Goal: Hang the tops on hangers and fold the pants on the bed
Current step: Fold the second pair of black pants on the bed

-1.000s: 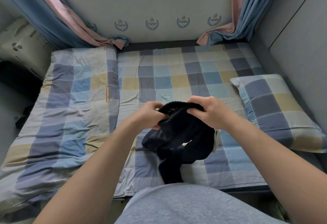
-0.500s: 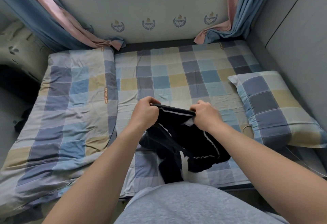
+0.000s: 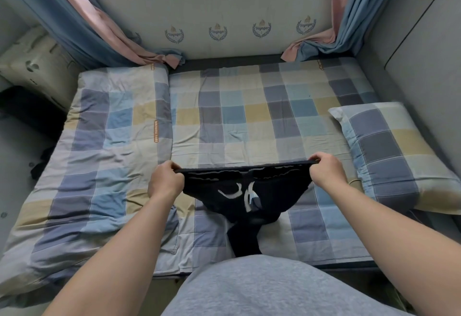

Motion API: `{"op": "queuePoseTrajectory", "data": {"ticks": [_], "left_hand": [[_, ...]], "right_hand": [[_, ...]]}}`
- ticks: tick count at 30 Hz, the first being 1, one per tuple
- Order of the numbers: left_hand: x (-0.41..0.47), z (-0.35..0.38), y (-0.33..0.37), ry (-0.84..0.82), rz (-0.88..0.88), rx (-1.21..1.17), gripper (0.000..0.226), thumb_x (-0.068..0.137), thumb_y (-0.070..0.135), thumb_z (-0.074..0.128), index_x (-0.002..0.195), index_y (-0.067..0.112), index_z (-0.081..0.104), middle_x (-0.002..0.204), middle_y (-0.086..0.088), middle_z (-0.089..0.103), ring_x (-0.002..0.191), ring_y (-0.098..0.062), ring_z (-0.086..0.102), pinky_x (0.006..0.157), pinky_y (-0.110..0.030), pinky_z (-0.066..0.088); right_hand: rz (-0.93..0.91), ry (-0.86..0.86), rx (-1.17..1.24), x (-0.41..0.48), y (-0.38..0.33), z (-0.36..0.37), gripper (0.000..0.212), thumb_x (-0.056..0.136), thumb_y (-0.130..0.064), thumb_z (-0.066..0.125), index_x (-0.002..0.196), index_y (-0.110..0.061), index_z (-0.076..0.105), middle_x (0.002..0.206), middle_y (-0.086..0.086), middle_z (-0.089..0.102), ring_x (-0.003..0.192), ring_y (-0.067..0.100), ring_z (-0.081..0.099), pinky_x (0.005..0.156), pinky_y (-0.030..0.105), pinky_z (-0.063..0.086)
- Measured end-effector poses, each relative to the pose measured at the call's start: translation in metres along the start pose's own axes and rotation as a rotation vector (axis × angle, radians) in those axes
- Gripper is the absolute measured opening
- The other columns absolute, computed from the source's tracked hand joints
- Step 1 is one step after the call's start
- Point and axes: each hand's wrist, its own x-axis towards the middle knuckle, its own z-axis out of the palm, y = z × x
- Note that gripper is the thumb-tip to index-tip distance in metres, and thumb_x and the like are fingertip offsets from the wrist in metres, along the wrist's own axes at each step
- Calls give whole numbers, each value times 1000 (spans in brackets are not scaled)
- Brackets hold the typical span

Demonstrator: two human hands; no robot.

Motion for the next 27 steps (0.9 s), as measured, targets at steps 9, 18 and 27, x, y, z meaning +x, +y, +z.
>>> {"op": "queuePoseTrajectory", "data": {"ticks": [9, 18, 27], "left_hand": [[-10, 20, 0, -216, -532, -1069, 34, 99, -1, 30, 90, 8, 62, 98, -17, 60, 77, -28, 63, 61, -37, 55], [-5, 17, 6, -253, -376, -1431, 22, 92, -4, 61, 112, 6, 61, 115, -12, 63, 100, -21, 67, 79, -26, 55], [35, -78, 80, 401, 356, -272, 19, 98, 32, 61, 103, 14, 64, 97, -10, 69, 93, -34, 61, 73, -40, 48]], "right_hand": [[442, -231, 1120, -12, -3, 10, 24, 95, 8, 40, 94, -2, 61, 94, 19, 65, 75, 32, 68, 49, 36, 59], [188, -416, 1195, -8, -14, 1, 44, 89, 17, 55, 126, -6, 50, 116, 17, 66, 110, 30, 68, 92, 38, 52], [-391, 98, 482, 20, -120, -88, 17, 95, -20, 65, 80, -27, 62, 79, -2, 69, 69, 18, 67, 66, 35, 54]]}}
